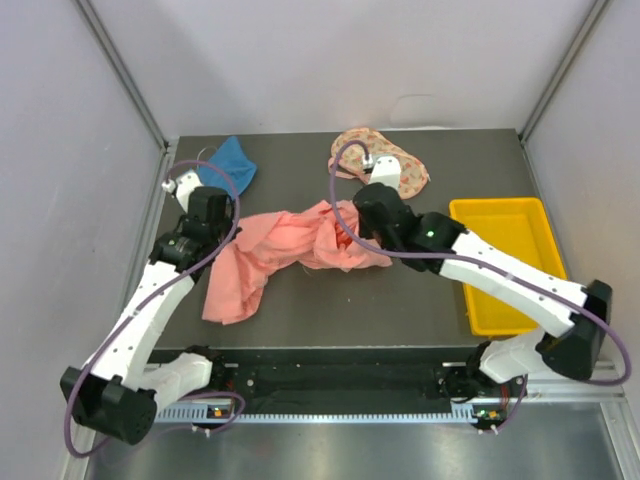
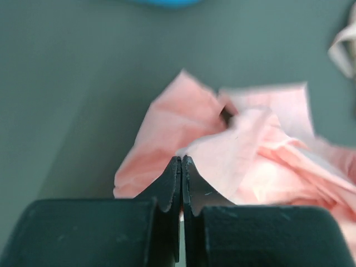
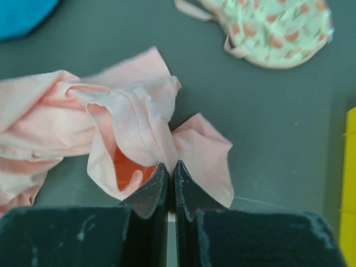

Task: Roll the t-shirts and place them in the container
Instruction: Flatten out the T-shirt at the center of the board.

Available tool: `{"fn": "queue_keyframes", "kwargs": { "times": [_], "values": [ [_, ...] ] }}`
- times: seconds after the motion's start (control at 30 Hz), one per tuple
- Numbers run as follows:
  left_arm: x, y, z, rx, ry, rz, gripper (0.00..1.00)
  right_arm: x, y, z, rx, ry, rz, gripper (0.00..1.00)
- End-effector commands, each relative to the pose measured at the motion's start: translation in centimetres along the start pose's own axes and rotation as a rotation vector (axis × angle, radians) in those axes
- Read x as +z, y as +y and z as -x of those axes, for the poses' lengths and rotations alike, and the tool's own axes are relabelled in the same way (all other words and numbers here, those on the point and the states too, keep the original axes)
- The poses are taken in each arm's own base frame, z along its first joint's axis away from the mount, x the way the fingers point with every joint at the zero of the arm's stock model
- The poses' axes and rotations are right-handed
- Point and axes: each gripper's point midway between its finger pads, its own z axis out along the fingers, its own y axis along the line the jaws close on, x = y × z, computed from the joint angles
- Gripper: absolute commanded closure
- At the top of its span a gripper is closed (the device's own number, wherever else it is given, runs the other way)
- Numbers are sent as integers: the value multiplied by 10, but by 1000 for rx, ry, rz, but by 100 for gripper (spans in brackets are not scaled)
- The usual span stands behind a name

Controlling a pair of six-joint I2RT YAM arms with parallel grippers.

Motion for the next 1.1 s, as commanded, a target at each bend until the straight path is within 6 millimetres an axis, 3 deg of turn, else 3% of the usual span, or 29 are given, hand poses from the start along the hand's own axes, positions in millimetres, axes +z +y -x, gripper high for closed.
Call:
{"fn": "queue_keyframes", "kwargs": {
  "times": [0.0,0.07,0.1,0.13,0.17,0.2,0.27,0.3,0.37,0.43,0.53,0.57,0.6,0.63,0.67,0.7,0.73,0.77,0.8,0.83,0.87,0.9,0.93,0.97,1.07],
  "values": [
    [-44,-3,72,15,-202,-2,100,-54,-24,73,12,-145,-4,100],
    [-66,-9,105,8,-285,-8,100,-72,-31,89,3,-165,-1,100],
    [-75,-10,115,4,-311,-15,100,-88,-32,111,31,-206,23,100],
    [-84,-12,126,-5,-342,-27,100,-97,-34,119,22,-216,36,100],
    [-101,-16,144,-14,-390,-53,100,-107,-37,128,28,-234,51,100],
    [-110,-18,153,-18,-416,-66,100,-124,-38,147,55,-275,78,100],
    [-136,-22,179,-26,-489,-98,100,-141,-42,159,53,-292,104,100],
    [-144,-24,186,-25,-510,-107,100,-159,-45,177,85,-335,129,100],
    [-168,-27,211,-38,-582,-127,100,-175,-45,186,104,-358,177,100],
    [-179,-33,225,-41,-617,-147,100,-187,-43,194,129,-381,225,100],
    [-176,-55,244,-20,-631,-174,100,-179,-43,191,129,-371,198,100],
    [-166,-68,251,-1,-627,-175,100,-174,-44,190,130,-365,182,100],
    [-158,-81,251,26,-607,-204,100,-157,-56,186,140,-343,127,100],
    [-148,-91,251,46,-585,-212,100,-145,-46,179,177,-289,192,100],
    [-123,-112,251,80,-540,-224,100,-129,-51,174,208,-250,198,100],
    [-106,-123,243,115,-487,-232,100,-96,-72,166,255,-209,158,100],
    [-90,-139,235,144,-436,-271,100,-74,-61,152,292,-124,235,100],
    [-50,-155,219,177,-362,-260,100,-55,-65,142,316,-80,237,100],
    [-29,-163,208,197,-319,-265,100,-28,-71,119,339,-6,220,100],
    [-7,-176,191,222,-254,-299,100,4,-80,110,402,45,235,100],
    [37,-182,165,251,-168,-272,100,22,-83,101,430,77,242,100],
    [57,-189,150,267,-119,-282,100,46,-90,78,458,138,224,98],
    [75,-192,137,277,-78,-280,100,63,-103,79,493,129,212,90],
    [101,-196,118,284,-19,-271,96,88,-111,58,508,189,178,72],
    [105,-195,106,261,36,-265,52,106,-125,47,511,240,136,45]
  ]
}}
